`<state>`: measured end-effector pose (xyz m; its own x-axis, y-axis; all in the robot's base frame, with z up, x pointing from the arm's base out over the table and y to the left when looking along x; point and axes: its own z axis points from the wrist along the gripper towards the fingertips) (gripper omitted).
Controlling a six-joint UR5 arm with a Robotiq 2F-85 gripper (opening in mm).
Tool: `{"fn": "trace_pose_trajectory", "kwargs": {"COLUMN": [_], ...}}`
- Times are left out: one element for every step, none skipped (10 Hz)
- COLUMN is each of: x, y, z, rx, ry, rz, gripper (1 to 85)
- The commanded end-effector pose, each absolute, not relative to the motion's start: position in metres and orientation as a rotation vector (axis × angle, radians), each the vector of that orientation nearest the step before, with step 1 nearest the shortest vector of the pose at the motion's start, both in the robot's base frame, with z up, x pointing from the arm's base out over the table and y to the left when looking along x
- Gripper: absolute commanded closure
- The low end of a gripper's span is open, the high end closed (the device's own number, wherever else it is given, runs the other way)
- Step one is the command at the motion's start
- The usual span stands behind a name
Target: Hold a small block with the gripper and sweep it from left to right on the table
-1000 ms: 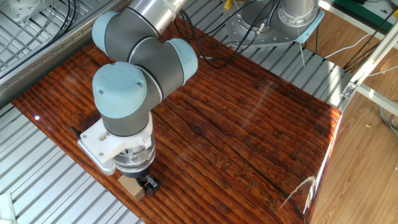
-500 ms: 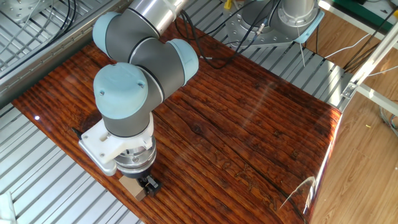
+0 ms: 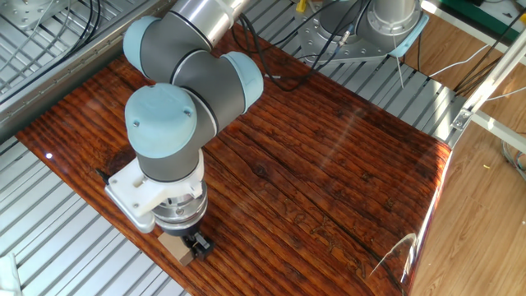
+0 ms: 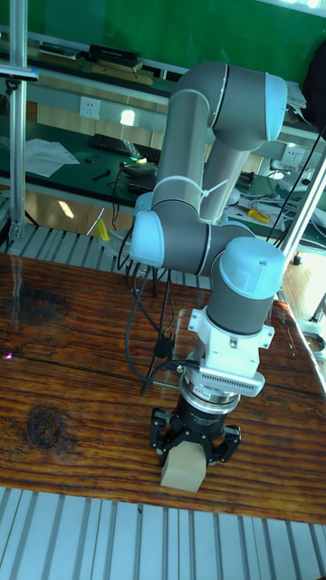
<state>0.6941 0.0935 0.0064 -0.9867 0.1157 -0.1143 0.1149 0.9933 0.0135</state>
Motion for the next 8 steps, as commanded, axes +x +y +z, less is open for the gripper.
{"fn": "trace_pose_trajectory", "kwargs": {"x": [0.6945, 0.6946, 0.6945, 0.6944, 0.6944, 0.6945, 0.6945, 0.6947], "y": [0.0983, 0.0985, 0.0988, 0.0988, 0.0991, 0.0993, 0.0998, 0.1004], "z": [0.0076, 0.0076, 0.0076, 0.0076, 0.0076, 0.0076, 0.0077, 0.0078], "rx": [0.194, 0.194, 0.196, 0.199, 0.199, 0.201, 0.201, 0.203], "ry": [3.022, 3.022, 3.022, 3.022, 3.022, 3.022, 3.022, 3.022], "rz": [0.04, 0.04, 0.04, 0.038, 0.038, 0.038, 0.038, 0.039], "gripper": [84.7, 84.7, 84.7, 84.7, 84.7, 84.7, 84.7, 84.7]}}
